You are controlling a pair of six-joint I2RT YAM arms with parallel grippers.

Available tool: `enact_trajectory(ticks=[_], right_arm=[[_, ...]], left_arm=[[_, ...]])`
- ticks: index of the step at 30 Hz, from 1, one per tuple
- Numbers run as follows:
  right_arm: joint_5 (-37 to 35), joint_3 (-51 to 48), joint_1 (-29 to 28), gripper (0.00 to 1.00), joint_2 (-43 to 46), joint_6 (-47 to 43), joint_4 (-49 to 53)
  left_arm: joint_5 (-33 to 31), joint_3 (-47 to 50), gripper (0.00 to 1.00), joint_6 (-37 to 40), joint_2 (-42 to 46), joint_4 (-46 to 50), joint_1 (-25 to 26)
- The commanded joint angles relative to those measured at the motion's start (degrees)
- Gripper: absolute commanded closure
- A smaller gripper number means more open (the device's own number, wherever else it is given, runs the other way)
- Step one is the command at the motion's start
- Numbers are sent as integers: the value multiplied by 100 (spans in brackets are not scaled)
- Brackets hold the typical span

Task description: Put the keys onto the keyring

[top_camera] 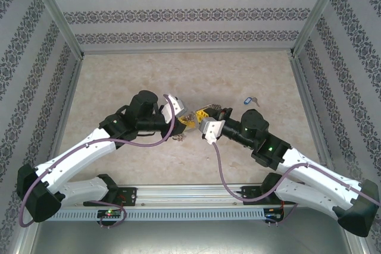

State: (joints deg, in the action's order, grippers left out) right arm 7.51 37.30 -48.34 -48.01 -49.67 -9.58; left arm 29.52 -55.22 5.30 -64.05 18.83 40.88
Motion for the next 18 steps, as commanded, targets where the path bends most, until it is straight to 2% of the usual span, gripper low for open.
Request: enact_trajectory(ticks=[1, 9, 15, 18], right_arm=[[53, -190, 210, 81, 183, 142, 323], [-250, -202, 232, 83, 265, 133, 529], [422, -307, 236, 80, 595, 97, 498], [738, -347, 196, 81, 703, 145, 404]], left_arm=[[-244, -74, 100, -20, 279, -406, 43], [-123, -105, 100, -77, 220, -524, 43], [-222, -156, 100, -168, 191, -540, 43], [-228, -212, 100, -230, 183, -521, 44]])
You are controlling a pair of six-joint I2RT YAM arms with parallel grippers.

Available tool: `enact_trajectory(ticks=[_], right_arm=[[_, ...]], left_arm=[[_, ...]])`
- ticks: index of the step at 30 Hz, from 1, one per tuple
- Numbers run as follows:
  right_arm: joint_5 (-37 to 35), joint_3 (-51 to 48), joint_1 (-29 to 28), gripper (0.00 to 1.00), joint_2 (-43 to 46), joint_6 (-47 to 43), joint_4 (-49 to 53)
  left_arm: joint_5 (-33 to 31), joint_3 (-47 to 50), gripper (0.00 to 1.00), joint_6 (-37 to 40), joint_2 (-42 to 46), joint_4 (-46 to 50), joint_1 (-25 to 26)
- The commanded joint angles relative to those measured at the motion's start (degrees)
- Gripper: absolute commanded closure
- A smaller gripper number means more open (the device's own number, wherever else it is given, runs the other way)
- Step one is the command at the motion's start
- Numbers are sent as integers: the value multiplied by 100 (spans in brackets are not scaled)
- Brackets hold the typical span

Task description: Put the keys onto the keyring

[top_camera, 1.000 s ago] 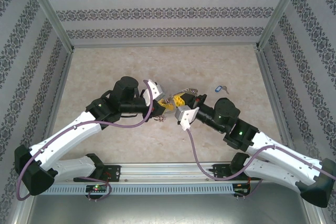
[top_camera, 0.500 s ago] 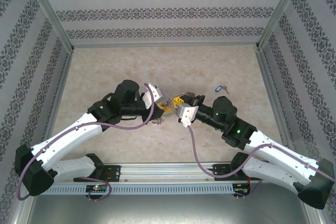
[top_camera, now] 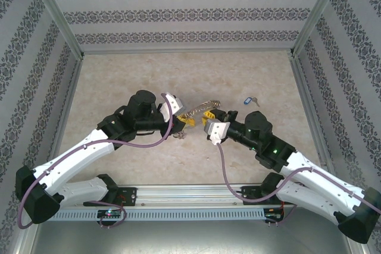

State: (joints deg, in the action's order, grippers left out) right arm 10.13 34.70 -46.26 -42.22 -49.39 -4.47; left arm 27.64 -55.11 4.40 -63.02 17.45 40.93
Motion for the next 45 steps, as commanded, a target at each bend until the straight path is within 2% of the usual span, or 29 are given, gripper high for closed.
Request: enact_trajectory(ticks=[1, 5, 9, 12, 17, 28, 32, 34, 45], right_arm=[[590, -65, -22, 81, 125, 122, -115], [846, 78, -44, 81, -134, 209, -79], [609, 47, -49, 79, -447, 157, -276], [357, 3, -46, 72, -581, 172, -624], [111, -3, -37, 68, -540, 221, -1028], [323, 169, -4, 67, -478, 210, -915], [335, 186, 1, 67, -484, 30, -824], [310, 160, -7, 63, -423, -177, -817], [-272, 325, -74, 62, -519, -1096, -782]], left_arm=[[-27, -236, 100, -155, 72, -370, 40], [36, -282, 100, -186, 67, -366, 38], [103, -326, 100, -238, 48, -359, 45], [138, -335, 100, -266, 45, -348, 37], [197, -325, 100, -326, 27, -339, 38], [257, -307, 100, -348, -56, -364, 43], [272, -307, 100, -361, -70, -365, 40], [260, -320, 100, -354, -70, -348, 38], [299, -360, 100, -309, -83, -137, 38]])
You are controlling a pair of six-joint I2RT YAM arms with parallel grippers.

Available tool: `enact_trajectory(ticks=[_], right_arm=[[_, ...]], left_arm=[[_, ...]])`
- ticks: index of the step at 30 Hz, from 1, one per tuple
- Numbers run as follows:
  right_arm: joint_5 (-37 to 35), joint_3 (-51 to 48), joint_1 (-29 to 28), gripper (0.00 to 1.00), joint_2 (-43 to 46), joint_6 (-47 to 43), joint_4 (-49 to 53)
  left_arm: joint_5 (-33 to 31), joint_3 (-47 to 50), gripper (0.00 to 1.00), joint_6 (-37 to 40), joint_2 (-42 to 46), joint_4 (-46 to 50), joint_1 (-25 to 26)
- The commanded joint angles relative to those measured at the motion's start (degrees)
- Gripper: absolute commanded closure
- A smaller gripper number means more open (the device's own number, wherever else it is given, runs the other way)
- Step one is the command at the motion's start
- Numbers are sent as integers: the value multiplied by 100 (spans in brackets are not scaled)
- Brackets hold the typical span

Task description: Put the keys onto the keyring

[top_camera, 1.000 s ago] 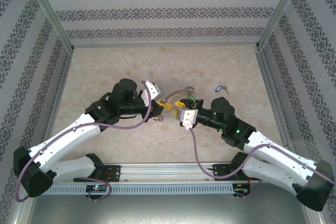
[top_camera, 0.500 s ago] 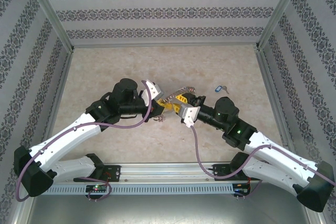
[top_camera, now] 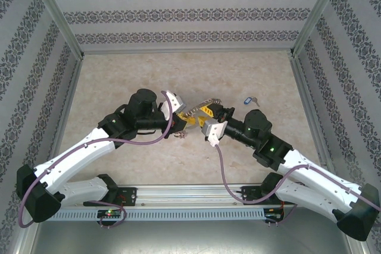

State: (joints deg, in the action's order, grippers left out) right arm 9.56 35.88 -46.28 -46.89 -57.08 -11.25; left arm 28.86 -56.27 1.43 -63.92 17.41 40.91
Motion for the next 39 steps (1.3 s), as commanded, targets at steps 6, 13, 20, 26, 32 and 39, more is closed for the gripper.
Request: enact_trajectory(ticks=[6, 13, 20, 26, 32, 39], right_arm=[[-458, 309, -117, 58, -220, -659, -128], [-601, 401, -104, 63, -229, -671, -245], [-343, 410, 48, 66, -153, -384, -108], [-49, 410, 298, 67, -151, -108, 25], [156, 514, 400, 68, -220, 149, 110], [614, 699, 402, 66, -329, 415, 312]], left_arm=[[194, -261, 100, -22, -28, -105, 40], [199, -242, 100, -8, -77, -70, 45], [186, -214, 100, 49, -73, -53, 45], [181, -218, 100, 103, -84, -10, 40], [201, -235, 100, 203, -113, 61, 47], [209, -373, 100, 311, -260, 227, 49]])
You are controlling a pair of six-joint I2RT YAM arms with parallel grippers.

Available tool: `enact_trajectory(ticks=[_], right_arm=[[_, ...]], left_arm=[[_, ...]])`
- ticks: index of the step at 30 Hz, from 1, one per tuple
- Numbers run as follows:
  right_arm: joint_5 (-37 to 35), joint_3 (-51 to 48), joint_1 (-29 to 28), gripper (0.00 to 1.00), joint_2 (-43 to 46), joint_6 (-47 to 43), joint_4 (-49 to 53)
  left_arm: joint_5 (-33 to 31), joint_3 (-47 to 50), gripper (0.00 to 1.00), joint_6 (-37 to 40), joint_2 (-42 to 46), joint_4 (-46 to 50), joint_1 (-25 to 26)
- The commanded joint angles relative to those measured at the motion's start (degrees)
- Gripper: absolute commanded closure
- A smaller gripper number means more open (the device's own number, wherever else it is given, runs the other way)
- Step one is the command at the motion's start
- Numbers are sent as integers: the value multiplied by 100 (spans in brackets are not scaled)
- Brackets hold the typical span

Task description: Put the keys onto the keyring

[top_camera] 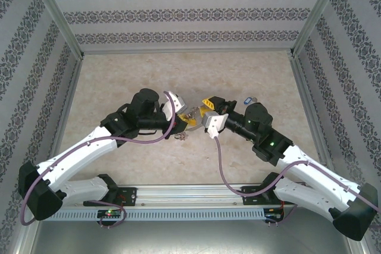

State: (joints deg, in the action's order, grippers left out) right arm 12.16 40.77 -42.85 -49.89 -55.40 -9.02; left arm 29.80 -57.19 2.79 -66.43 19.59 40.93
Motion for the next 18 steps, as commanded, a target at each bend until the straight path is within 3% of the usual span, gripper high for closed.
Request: enact_trajectory(ticks=[1, 4, 9, 14, 18], right_arm=[[352, 220, 62, 66, -32, 248, 121], [303, 280, 114, 65, 21, 382, 262], [367, 570, 602, 65, 121, 1521, 865], [1793, 533, 916, 66, 427, 1593, 1710], [2631, 484, 848, 74, 536, 1659, 1894]], left_arm=[[106, -284, 100, 194, -12, 16, 47], [47, -300, 100, 282, -45, 70, 51], [-166, -186, 100, 805, -2, 144, 162], [-532, -136, 100, 1503, -18, 316, 318], [-675, -130, 100, 1721, -86, 317, 376]])
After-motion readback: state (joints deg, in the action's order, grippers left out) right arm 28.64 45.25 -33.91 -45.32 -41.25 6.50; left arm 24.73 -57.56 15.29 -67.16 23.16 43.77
